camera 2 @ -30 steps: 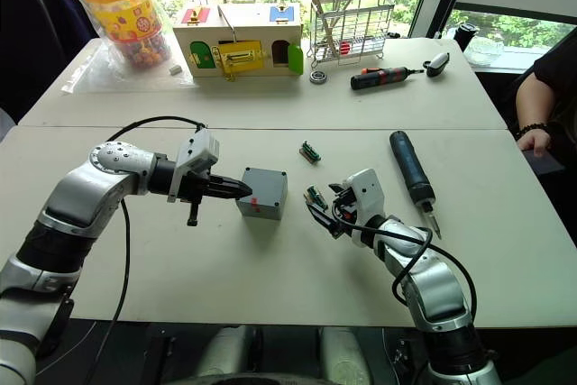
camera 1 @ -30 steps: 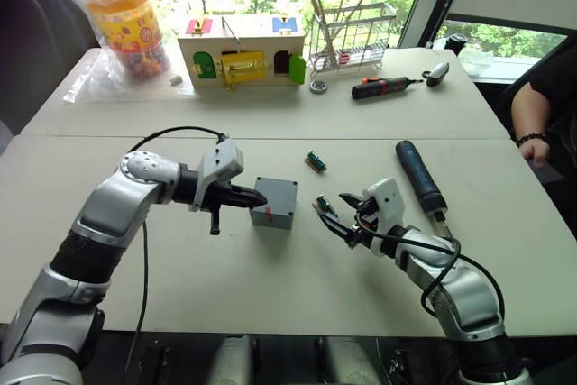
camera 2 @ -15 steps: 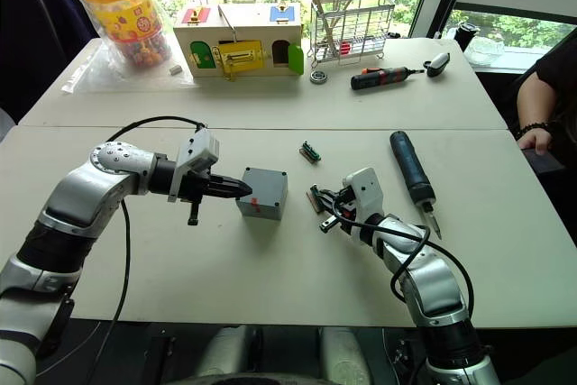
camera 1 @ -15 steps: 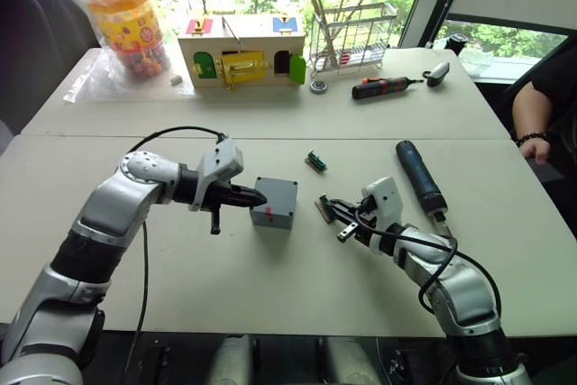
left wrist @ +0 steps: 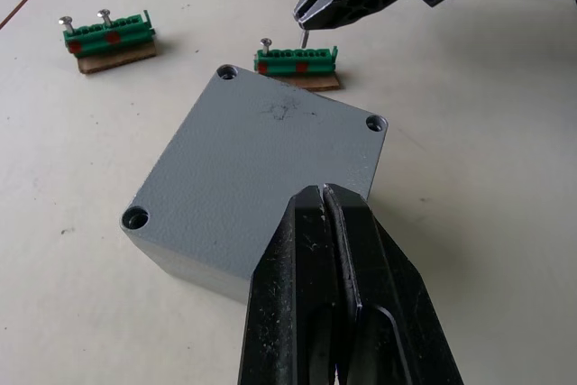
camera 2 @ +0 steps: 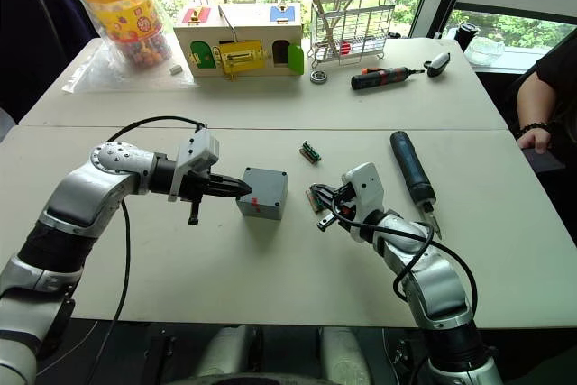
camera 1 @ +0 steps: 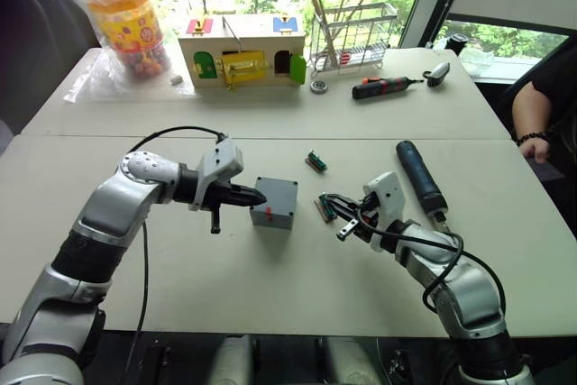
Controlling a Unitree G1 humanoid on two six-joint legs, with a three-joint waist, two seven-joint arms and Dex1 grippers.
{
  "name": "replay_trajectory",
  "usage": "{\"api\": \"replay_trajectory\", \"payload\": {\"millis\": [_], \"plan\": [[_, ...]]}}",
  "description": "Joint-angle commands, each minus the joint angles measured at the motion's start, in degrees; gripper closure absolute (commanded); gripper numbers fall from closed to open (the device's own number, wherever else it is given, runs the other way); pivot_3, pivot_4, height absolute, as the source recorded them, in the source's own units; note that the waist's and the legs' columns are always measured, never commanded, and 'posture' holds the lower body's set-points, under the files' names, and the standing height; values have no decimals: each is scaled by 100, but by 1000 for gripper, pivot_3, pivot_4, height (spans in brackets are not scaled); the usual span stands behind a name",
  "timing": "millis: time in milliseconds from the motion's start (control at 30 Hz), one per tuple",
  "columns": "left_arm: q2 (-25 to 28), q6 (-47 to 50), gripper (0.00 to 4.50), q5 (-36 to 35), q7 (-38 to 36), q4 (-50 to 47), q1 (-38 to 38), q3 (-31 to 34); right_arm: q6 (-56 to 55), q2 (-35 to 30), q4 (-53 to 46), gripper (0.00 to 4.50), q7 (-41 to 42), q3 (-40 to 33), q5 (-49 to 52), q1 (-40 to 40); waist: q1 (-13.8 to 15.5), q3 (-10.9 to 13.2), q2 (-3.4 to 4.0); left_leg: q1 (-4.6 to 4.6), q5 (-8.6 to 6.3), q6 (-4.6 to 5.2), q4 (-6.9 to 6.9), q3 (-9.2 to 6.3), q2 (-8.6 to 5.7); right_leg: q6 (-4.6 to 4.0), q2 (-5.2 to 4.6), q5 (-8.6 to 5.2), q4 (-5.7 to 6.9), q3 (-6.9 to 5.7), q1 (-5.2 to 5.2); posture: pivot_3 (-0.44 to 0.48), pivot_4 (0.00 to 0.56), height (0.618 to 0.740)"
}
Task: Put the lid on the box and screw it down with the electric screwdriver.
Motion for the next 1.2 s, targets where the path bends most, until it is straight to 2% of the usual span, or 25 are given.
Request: {"api": "replay_trajectory", "payload": {"millis": [33, 200, 400, 800, 1200], "plan": [[-34, 5, 4500, -108, 38, 42, -178, 209, -38, -98, -375, 4462, 20, -86, 44, -157, -1, 0, 0, 0, 0, 0, 0, 0, 0, 0, 0, 0, 0, 0, 0, 0, 150, 740], [170, 34, 4500, -120, 92, 377, -360, 515, 158, 82, -582, 4462, 33, 140, 220, -764, -39, 2, 1, 0, 0, 0, 0, 0, 0, 0, 3, 0, 3, 0, -4, 0, 150, 740], [438, 106, 4500, -187, 156, 331, -118, 724, -137, 374, 227, 4462, 160, 512, 69, -1261, 10, 3, 3, 0, 1, -2, -18, 0, 2, 0, 3, 0, 3, 0, -14, 0, 150, 740], [358, 323, 4500, -388, 441, -25, 227, 859, -478, 338, 802, 4462, 382, 602, -28, -1404, -19, 4, 3, -5, 4, -7, -18, 4, -2, 0, -7, 0, -6, -1, -15, 0, 150, 740], [273, 262, 4500, -364, 460, 17, 151, 701, -557, 455, 964, 4462, 303, 582, -107, -1401, -16, 4, 3, -5, 4, -7, -17, 4, -3, 0, -8, 1, -5, -1, -15, 0, 150, 740]]}}
